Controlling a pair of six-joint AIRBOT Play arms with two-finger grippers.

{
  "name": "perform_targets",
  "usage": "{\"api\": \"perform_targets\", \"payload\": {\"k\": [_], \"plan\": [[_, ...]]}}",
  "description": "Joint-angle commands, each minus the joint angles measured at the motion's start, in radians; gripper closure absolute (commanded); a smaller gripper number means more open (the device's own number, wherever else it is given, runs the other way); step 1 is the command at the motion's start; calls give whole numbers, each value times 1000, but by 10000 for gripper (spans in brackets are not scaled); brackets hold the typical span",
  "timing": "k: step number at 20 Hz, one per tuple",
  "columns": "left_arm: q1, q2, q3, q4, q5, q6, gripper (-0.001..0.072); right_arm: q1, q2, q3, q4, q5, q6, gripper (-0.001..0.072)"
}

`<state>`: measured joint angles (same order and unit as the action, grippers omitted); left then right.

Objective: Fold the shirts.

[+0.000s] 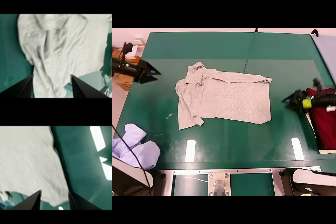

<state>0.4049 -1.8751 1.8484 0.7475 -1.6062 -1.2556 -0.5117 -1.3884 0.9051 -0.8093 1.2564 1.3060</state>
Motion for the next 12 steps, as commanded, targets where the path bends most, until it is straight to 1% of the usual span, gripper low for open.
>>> {"api": "perform_targets", "payload": {"k": [1, 2, 4, 6, 7, 8, 9, 10, 12], "plan": [[10, 0, 3, 50, -53, -21, 165, 52, 95, -286, 1, -98, 25, 292], [10, 0, 3, 50, -53, -27, 165, 86, 85, -331, 44, -150, 9, 278], [10, 0, 2, 54, -54, -35, 165, 161, 56, -360, 133, -236, -29, 280], [10, 0, 2, 59, -60, -53, 165, 243, 32, -357, 183, -304, -32, 290], [10, 0, 2, 62, -68, -57, 165, 274, 29, -352, 187, -327, -32, 406], [10, 0, 2, 62, -79, -66, 165, 292, 28, -341, 179, -331, -35, 637], [10, 0, 2, 62, -88, -79, 165, 291, 31, -321, 152, -311, -36, 699], [10, 0, 2, 62, -93, -80, 165, 275, 39, -297, 97, -293, -25, 700], [9, 0, -1, 63, -104, -100, 165, 205, 74, -245, -32, -291, 45, 701]]}}
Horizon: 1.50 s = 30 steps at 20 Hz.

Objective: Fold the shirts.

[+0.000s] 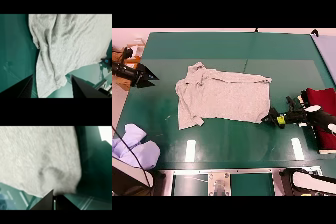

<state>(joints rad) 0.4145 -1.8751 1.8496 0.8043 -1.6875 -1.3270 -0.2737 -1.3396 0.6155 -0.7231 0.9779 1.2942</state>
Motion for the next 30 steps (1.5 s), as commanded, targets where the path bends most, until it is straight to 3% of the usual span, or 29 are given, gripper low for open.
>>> {"api": "perform_targets", "payload": {"k": [1, 4, 7, 10, 12, 15, 18, 19, 21, 22, 26, 30], "plan": [[-3, 2, -19, 4, -24, -31, 165, -75, 33, 73, -153, -11, 64, 700], [-34, 60, -226, 8, 57, 5, 165, -161, 34, 131, -165, -9, 64, 700], [-96, 124, -491, 4, 229, 66, 165, -152, 34, 137, -166, -9, 55, 700], [-200, 124, -587, 6, 401, 98, 166, -138, 34, 137, -164, -6, 36, 700], [-251, 123, -597, 31, 520, 82, 167, -128, 34, 137, -159, 5, 32, 699], [-249, 123, -597, 110, 586, -8, 166, -123, 34, 137, -157, 25, 10, 700], [-253, 121, -597, 64, 668, -5, 167, -122, 34, 137, -157, 27, 6, 700], [-269, 116, -597, 14, 676, 32, 252, -123, 34, 137, -157, 27, 6, 699], [-303, 110, -596, -27, 605, 105, 579, -123, 34, 137, -153, 26, 6, 700], [-308, 110, -589, -27, 547, 110, 684, -124, 34, 139, -150, 26, 6, 700], [-248, 197, -504, -33, 335, 95, 686, -125, 44, 253, -122, 85, 3, 701], [-176, 467, -354, -96, 288, 72, 685, -125, 138, 567, -8, 191, 3, 701]]}}
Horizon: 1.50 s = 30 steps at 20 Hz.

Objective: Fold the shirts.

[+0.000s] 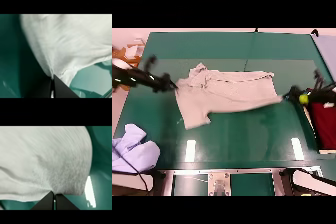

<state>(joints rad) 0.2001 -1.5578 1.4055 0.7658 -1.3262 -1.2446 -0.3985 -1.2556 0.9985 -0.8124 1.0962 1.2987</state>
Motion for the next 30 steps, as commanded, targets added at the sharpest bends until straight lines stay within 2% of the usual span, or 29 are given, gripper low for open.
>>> {"api": "perform_targets", "payload": {"k": [1, 5, 9, 12, 15, 18, 21, 23, 25, 29, 30], "plan": [[46, 226, 143, -89, -72, -10, 685, 0, 92, 282, 103, 80, -1, 701], [47, 496, 401, -130, 16, -16, 685, -27, 232, 656, 105, 79, 3, 701], [47, 679, 634, -106, 146, -39, 685, -124, 328, 897, 94, 79, 32, 701], [47, 729, 686, -44, 152, -84, 685, -171, 380, 925, 77, 76, 32, 701], [47, 717, 665, 30, 60, -138, 685, -171, 380, 907, 50, 101, 32, 701], [47, 713, 461, 43, 42, -134, 685, -138, 359, 775, 53, 88, 30, 701], [47, 676, 151, 38, 90, -79, 685, -41, 298, 544, 51, 8, -2, 701], [47, 611, -63, 22, 201, -26, 684, 16, 217, 388, 41, -82, -3, 701], [47, 491, -206, -48, 338, 68, 685, 61, 90, 276, 42, -188, -26, 701], [45, 134, -190, -319, 470, 286, 685, 111, -267, 301, 84, -309, -28, 701], [40, 49, -146, -369, 474, 316, 685, 112, -354, 344, 116, -312, -28, 701]]}}
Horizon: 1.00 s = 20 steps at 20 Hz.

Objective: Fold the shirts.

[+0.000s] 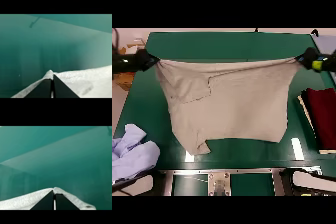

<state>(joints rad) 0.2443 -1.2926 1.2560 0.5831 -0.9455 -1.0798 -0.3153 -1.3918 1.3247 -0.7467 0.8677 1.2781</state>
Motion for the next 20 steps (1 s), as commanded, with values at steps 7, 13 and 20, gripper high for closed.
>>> {"api": "perform_targets", "payload": {"k": [7, 13, 20], "plan": [[-6, -424, 235, -188, 127, 137, 685, 35, -494, 301, 145, -74, -3, 700], [-7, -481, 235, -39, 65, 98, 685, 38, -499, 287, 61, 42, -3, 702], [-50, -535, 235, 125, 34, 22, 685, 64, -499, 156, 19, 95, 32, 702]]}}
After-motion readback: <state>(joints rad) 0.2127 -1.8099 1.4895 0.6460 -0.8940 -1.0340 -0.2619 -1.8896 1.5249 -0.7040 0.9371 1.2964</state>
